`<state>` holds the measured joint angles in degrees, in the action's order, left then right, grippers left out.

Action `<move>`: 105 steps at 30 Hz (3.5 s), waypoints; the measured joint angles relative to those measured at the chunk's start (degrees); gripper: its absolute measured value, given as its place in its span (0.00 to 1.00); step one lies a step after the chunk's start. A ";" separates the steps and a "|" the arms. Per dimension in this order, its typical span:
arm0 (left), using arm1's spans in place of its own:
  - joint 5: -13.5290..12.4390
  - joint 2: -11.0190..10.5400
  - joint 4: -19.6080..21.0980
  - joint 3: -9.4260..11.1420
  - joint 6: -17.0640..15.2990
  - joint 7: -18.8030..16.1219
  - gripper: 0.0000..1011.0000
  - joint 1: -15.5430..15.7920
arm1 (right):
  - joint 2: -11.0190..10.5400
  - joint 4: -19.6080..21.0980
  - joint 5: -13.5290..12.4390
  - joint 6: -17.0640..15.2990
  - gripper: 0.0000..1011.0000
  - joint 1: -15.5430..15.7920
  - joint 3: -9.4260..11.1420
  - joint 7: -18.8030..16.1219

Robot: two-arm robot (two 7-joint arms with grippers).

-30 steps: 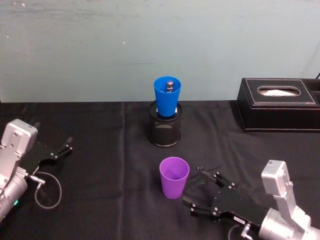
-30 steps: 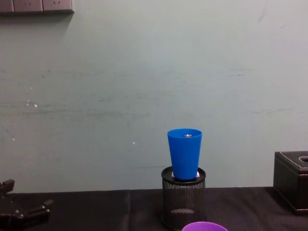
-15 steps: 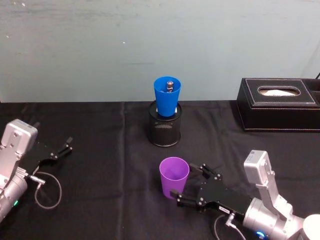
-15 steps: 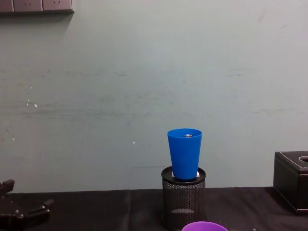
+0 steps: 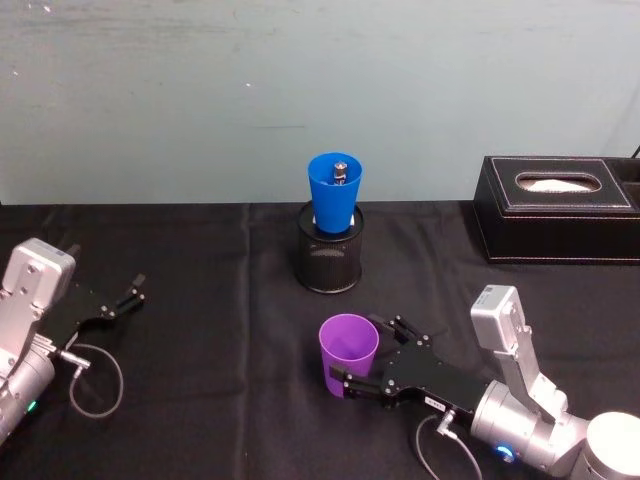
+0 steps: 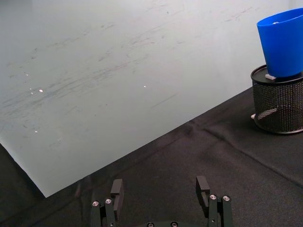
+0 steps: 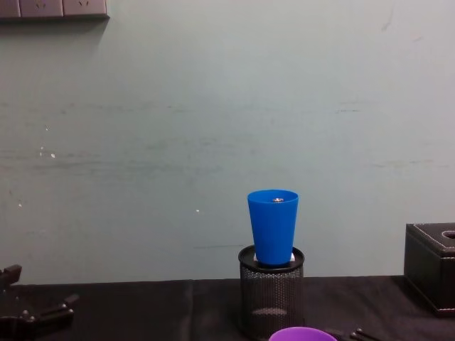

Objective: Pick up one cup with a gripper and tap it against the other cup.

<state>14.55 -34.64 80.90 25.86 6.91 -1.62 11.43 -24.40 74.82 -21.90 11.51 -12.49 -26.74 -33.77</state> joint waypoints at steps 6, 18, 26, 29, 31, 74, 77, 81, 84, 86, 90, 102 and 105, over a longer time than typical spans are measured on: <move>0.00 0.00 0.00 0.00 0.00 0.00 0.99 0.00 | 1.04 -1.23 0.37 -0.17 0.99 -0.77 0.09 -0.31; 0.00 0.00 0.00 0.00 0.00 0.00 0.99 0.00 | 2.13 -2.54 0.65 -0.07 0.99 -1.55 0.09 -1.05; 0.00 0.00 0.00 0.00 0.00 0.00 0.99 0.00 | 2.26 -2.61 1.29 0.42 0.99 -1.54 0.09 -0.73; 0.00 0.00 0.00 0.00 0.00 0.00 0.99 0.00 | 2.24 -2.60 1.24 0.39 0.99 -1.53 0.09 -0.73; 0.00 0.00 0.00 0.00 0.00 0.00 0.99 0.00 | 2.23 -2.58 1.22 0.37 0.99 -1.52 0.09 -0.71; 0.00 0.00 0.00 0.00 0.00 0.00 0.99 0.00 | 0.04 4.08 1.35 -3.74 0.72 0.36 1.78 1.55; 0.00 0.00 0.00 0.00 0.00 0.00 0.99 0.00 | -1.13 7.84 0.36 -7.05 0.72 0.54 2.74 2.20; 0.00 0.00 0.00 0.00 0.00 0.00 0.99 0.00 | -2.33 11.48 -0.36 -10.53 0.72 0.30 3.59 3.27; 0.00 0.00 0.00 0.00 0.00 0.00 0.99 0.00 | -2.94 13.62 -0.66 -12.56 0.72 -0.06 4.00 4.09; 0.00 0.00 0.00 0.00 0.00 0.00 0.99 0.00 | -3.50 15.37 -0.82 -14.21 0.72 -0.55 4.35 4.88; 0.00 0.00 0.00 0.00 0.00 0.00 0.99 0.00 | -4.02 17.64 -1.57 -17.11 0.72 -1.79 4.91 5.92; 0.00 0.00 0.00 0.00 0.00 0.00 0.99 0.00 | -3.72 18.24 -3.15 -21.44 0.72 -5.76 4.39 7.27; 0.00 0.00 0.00 0.00 0.00 0.00 0.99 0.00 | -3.71 18.24 -3.31 -21.99 0.72 -6.35 4.11 7.44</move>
<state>14.55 -34.64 80.90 25.86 6.91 -1.62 11.43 -28.11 93.06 -25.20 -10.48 -18.84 -22.63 -26.33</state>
